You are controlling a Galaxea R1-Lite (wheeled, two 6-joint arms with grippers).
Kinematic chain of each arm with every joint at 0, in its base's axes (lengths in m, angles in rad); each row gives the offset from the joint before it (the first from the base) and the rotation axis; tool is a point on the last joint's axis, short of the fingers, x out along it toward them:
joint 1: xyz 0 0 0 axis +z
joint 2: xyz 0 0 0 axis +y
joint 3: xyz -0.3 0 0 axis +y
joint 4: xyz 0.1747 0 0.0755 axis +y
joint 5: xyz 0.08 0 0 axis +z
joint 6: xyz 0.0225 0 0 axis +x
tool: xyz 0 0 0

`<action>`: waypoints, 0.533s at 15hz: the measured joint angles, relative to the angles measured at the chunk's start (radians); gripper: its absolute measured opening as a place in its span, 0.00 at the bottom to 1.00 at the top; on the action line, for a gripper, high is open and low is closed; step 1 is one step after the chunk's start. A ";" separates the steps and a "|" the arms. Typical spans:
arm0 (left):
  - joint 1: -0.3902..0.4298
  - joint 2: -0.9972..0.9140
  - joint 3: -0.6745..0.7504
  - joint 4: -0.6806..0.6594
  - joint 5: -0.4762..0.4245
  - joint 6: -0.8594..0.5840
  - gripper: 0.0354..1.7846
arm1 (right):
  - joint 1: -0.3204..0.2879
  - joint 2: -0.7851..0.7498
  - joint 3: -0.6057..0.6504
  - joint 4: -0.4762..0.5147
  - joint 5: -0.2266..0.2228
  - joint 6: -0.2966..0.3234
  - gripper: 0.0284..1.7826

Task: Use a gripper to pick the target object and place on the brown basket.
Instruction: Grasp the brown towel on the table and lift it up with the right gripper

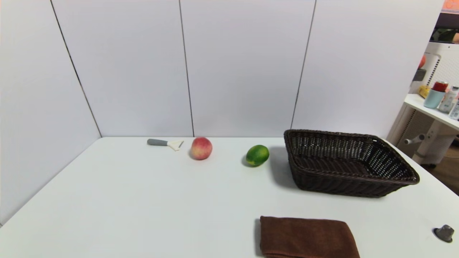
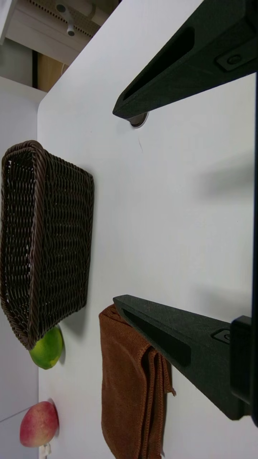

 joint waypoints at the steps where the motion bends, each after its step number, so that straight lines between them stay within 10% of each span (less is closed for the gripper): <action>1: 0.000 0.000 0.000 0.000 0.000 0.000 0.94 | 0.000 0.000 0.000 0.000 0.000 0.000 0.95; 8: 0.000 0.000 0.000 0.000 0.000 0.000 0.94 | 0.003 0.105 -0.067 -0.021 0.011 -0.025 0.95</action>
